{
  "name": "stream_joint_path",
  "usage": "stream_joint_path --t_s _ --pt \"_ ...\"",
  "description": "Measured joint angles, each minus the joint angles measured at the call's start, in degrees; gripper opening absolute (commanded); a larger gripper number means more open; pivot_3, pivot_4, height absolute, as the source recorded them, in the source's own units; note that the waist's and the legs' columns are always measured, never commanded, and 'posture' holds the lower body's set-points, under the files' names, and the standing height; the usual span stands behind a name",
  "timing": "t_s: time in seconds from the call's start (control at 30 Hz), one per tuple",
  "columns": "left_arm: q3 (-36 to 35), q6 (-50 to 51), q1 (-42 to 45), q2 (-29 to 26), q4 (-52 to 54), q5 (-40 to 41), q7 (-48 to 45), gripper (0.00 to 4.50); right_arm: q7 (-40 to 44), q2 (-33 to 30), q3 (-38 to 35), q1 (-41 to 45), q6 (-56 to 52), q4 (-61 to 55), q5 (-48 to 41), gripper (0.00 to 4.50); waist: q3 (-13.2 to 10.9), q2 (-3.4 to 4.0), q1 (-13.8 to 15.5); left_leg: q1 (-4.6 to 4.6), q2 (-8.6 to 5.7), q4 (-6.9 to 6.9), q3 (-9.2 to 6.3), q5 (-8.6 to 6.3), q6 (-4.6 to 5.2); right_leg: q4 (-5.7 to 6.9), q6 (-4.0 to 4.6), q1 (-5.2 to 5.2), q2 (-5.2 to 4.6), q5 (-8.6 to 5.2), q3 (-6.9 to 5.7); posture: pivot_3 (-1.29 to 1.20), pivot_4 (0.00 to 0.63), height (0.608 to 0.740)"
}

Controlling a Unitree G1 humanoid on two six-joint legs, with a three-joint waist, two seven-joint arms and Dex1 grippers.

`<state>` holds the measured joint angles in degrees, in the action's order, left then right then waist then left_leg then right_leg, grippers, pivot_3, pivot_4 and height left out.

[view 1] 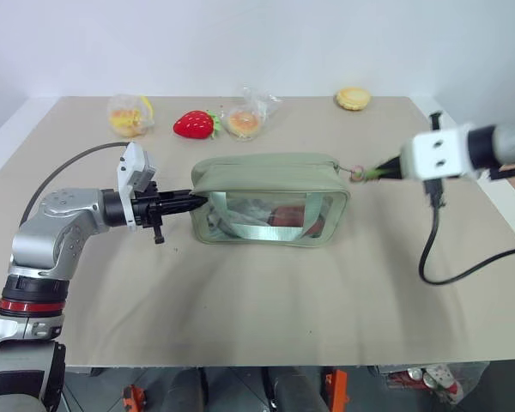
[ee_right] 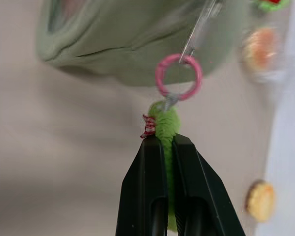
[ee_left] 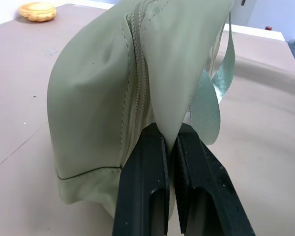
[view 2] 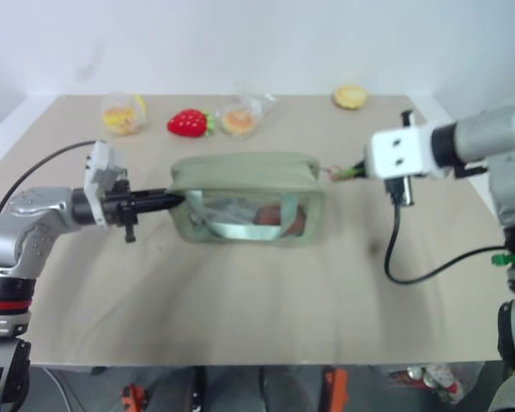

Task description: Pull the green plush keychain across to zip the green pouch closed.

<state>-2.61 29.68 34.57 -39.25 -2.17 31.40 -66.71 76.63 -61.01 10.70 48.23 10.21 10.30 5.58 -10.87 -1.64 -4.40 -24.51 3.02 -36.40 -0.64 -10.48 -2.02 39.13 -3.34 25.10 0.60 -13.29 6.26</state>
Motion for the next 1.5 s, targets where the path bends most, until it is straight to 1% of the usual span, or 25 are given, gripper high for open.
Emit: stream_joint_path --t_s 0.1,0.23,0.33,0.5,0.63,0.7,0.77,0.8,0.83,0.9,1.0,1.03,1.07,1.1,1.17,1.2,1.33,1.47,1.5 --pt "0.22 0.01 0.26 0.00 -0.39 -0.01 -0.08 0.00 -6.84 2.99 1.86 -7.14 1.37 -3.79 5.36 0.07 0.01 -0.01 0.00 0.02 0.00 -0.02 0.04 0.01 0.00 0.01 -0.02 0.01 0.01 0.04 0.04 0.00 0.150 0.740" --pt "0.39 0.21 0.30 -0.01 -0.38 0.04 -0.16 0.00 -13.80 3.91 4.87 -12.75 5.94 -4.33 13.39 0.07 0.01 -0.02 0.04 0.04 -0.01 -0.03 0.09 0.03 -0.02 0.01 -0.05 -0.01 0.00 0.05 0.09 0.00 0.150 0.740" --pt "0.40 0.67 0.30 -0.01 -0.37 0.23 -0.37 0.00 -17.00 5.63 6.37 -15.37 8.28 -4.34 16.32 0.07 0.03 -0.04 -0.19 0.11 0.00 -0.02 0.13 0.04 -0.02 0.01 -0.03 -0.02 0.02 0.09 0.13 0.00 0.150 0.740" --pt "0.08 2.93 0.29 0.11 -0.56 1.85 0.33 0.00 -19.52 7.06 8.43 -15.99 12.46 -5.07 20.75 0.07 0.08 -0.13 -0.27 0.32 0.08 -0.02 0.11 0.09 0.05 0.01 0.20 -0.18 0.12 0.05 0.12 0.00 0.150 0.740" --pt "-0.75 4.69 0.29 0.54 -0.75 3.20 2.10 0.00 -18.77 9.53 8.89 -15.94 11.08 -6.37 20.39 0.07 0.16 -0.26 -0.44 0.36 0.14 -0.02 0.11 0.16 -0.02 0.01 0.23 -0.21 0.16 0.12 0.12 0.00 0.150 0.740" --pt "-2.46 6.38 0.30 1.16 -1.24 4.13 4.59 0.00 -16.38 11.32 7.80 -15.55 6.10 -5.99 16.59 0.07 0.16 -0.29 -0.56 0.36 0.15 -0.02 0.12 0.21 -0.01 0.01 0.25 -0.21 0.16 0.19 0.12 0.00 0.150 0.740" --pt "-3.69 7.91 0.29 1.34 -1.62 4.84 6.47 0.00 -13.40 12.96 5.69 -15.13 -0.89 -5.46 10.52 0.07 0.14 -0.30 -0.56 0.32 0.14 -0.02 0.10 0.28 0.00 0.01 0.24 -0.21 0.16 0.23 0.13 0.00 0.150 0.740" --pt "-4.18 8.35 0.25 1.33 -1.70 4.91 7.06 0.38 -11.94 13.46 4.05 -14.59 -5.22 -5.31 6.82 0.71 0.13 -0.30 -0.53 0.29 0.13 -0.02 0.10 0.32 -0.03 0.01 0.23 -0.21 0.15 0.25 0.13 0.00 0.150 0.740" --pt "-4.38 8.48 0.18 1.33 -1.70 4.93 7.54 0.79 -10.70 13.72 2.13 -13.88 -9.61 -5.09 3.25 1.00 0.13 -0.31 -0.46 0.28 0.12 -0.02 0.10 0.33 -0.04 0.01 0.21 -0.21 0.13 0.26 0.13 0.00 0.150 0.740" --pt "-4.83 8.98 -0.37 1.24 -1.67 5.13 7.69 1.43 -8.14 13.53 -3.73 -12.14 -19.86 -5.02 -4.84 1.68 0.13 -0.31 -0.20 0.27 0.07 -0.03 0.10 0.33 -0.06 0.00 0.21 -0.25 0.08 0.25 0.13 0.00 0.150 0.740" --pt "-5.69 9.90 -1.55 1.20 -1.68 5.90 7.67 2.44 -5.15 11.96 -10.96 -12.06 -31.92 -6.64 -15.24 2.70 0.13 -0.31 0.07 0.26 0.07 0.01 0.06 0.33 -0.06 -0.01 0.20 -0.25 0.09 0.20 0.10 0.00 0.150 0.740" --pt "-6.13 10.56 -1.65 1.20 -1.70 6.40 7.67 2.65 -4.62 11.57 -12.47 -12.39 -34.63 -7.10 -17.66 2.90 0.13 -0.32 0.08 0.24 0.07 0.01 0.03 0.33 -0.06 -0.01 0.19 -0.25 0.10 0.19 0.08 0.00 0.150 0.740" --pt "-6.55 11.03 -1.65 1.18 -1.68 7.12 7.62 3.13 -4.23 11.13 -14.26 -13.36 -37.59 -7.82 -20.36 3.38 0.13 -0.32 0.09 0.24 0.07 0.02 0.00 0.33 -0.06 -0.01 0.18 -0.25 0.10 0.18 0.06 0.00 0.150 0.740" --pt "-7.09 11.67 -1.64 1.16 -1.65 7.74 7.63 3.51 -4.17 10.98 -15.61 -14.23 -39.92 -8.11 -22.39 3.77 0.13 -0.32 0.09 0.23 0.07 0.03 0.00 0.33 -0.06 -0.01 0.17 -0.24 0.10 0.18 0.05 0.00 0.150 0.740" --pt "-7.52 12.46 -1.63 1.09 -1.42 8.46 7.83 4.12 -3.83 10.28 -17.35 -16.39 -43.19 -8.44 -25.31 4.40 0.13 -0.32 0.09 0.23 0.05 0.03 0.00 0.33 -0.06 -0.01 0.17 -0.24 0.09 0.18 0.06 0.00 0.150 0.740" --pt "-7.80 12.98 -1.64 1.02 -1.25 8.85 8.02 4.45 -3.50 9.85 -18.06 -17.46 -44.38 -8.68 -26.59 4.50 0.13 -0.32 0.09 0.22 0.05 0.03 0.01 0.33 -0.06 -0.01 0.17 -0.23 0.09 0.18 0.07 0.00 0.150 0.740" --pt "-10.54 14.28 -2.78 -0.91 0.89 10.43 9.02 4.48 -2.91 8.48 -22.01 -21.31 -47.83 -10.14 -31.81 4.50 0.12 -0.33 -0.19 0.24 0.05 0.03 0.07 0.33 -0.06 -0.02 0.16 -0.20 0.09 0.18 0.12 0.00 0.150 0.740" --pt "-14.70 15.95 -8.38 -3.33 3.23 12.65 9.24 4.48 -5.20 8.11 -27.24 -25.11 -50.51 -12.15 -35.25 4.50 0.12 -0.33 -0.46 0.27 0.08 0.07 0.04 0.33 -0.06 -0.01 0.20 -0.19 0.10 0.16 0.09 0.00 0.150 0.740" --pt "-17.00 16.49 -11.01 -3.53 3.47 13.25 10.14 4.48 -6.77 8.23 -29.21 -27.35 -51.31 -13.88 -36.49 4.50 0.12 -0.33 -0.43 0.26 0.08 0.07 0.04 0.33 -0.06 -0.01 0.20 -0.17 0.10 0.16 0.09 0.00 0.150 0.740"
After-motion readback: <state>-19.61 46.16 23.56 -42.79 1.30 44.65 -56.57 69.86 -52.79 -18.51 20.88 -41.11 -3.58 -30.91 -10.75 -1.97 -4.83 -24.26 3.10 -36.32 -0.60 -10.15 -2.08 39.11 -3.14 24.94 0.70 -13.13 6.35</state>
